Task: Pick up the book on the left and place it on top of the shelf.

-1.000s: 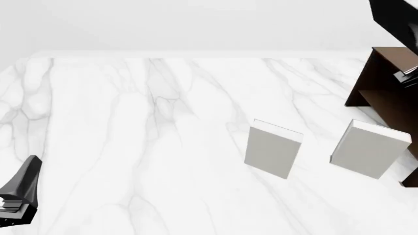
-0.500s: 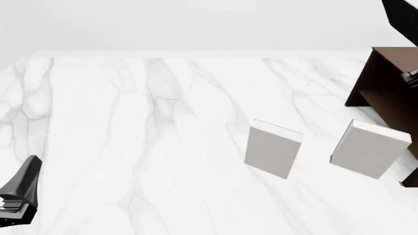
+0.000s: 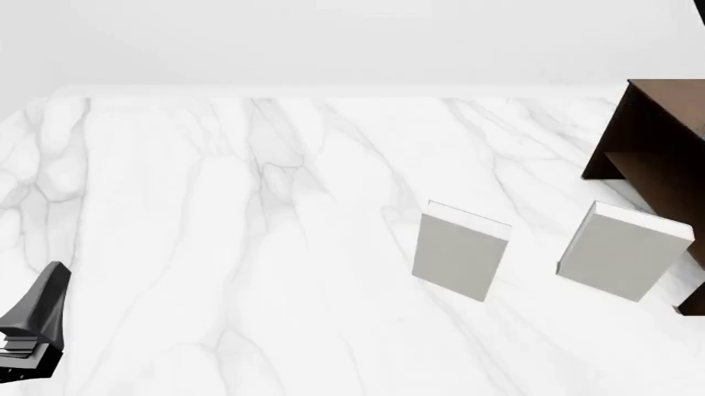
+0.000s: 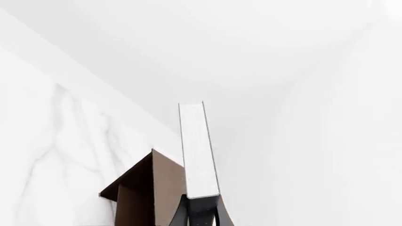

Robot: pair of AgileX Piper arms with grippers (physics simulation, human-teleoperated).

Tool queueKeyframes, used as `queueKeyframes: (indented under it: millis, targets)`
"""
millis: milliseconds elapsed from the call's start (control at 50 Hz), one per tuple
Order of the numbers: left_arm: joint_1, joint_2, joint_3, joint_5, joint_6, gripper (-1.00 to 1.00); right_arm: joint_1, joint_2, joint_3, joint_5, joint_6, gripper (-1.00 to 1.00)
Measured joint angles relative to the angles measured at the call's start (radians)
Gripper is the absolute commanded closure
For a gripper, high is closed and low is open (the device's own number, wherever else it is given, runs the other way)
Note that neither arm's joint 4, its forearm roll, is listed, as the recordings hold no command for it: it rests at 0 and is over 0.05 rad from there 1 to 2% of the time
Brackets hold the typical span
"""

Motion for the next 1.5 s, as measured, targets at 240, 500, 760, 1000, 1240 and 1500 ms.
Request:
queueKeyframes:
  millis: [240,500,760,1000,1240,1500]
  targets:
    - [0.0,0.0,0.0,0.0,0.0,-1.0,-0.031,0.006,-0.017,0.007,-0.02,1.0]
    - [0.0,0.0,0.0,0.0,0.0,-1.0,-0.074,0.024,-0.037,0.013,-0.041,1.0]
    - [0.0,0.0,0.0,0.0,0.0,-1.0,-0.111,0.058,-0.052,0.0,-0.061,1.0]
    - [0.0,0.0,0.0,0.0,0.0,-1.0,-0.145,0.079,-0.065,-0.005,-0.08,1.0]
    - [0.0,0.0,0.0,0.0,0.0,-1.0,-0.173,0.097,-0.073,-0.013,-0.093,1.0]
    - [0.0,0.0,0.0,0.0,0.0,-1.0,-0.201,0.138,-0.093,-0.026,-0.101,1.0]
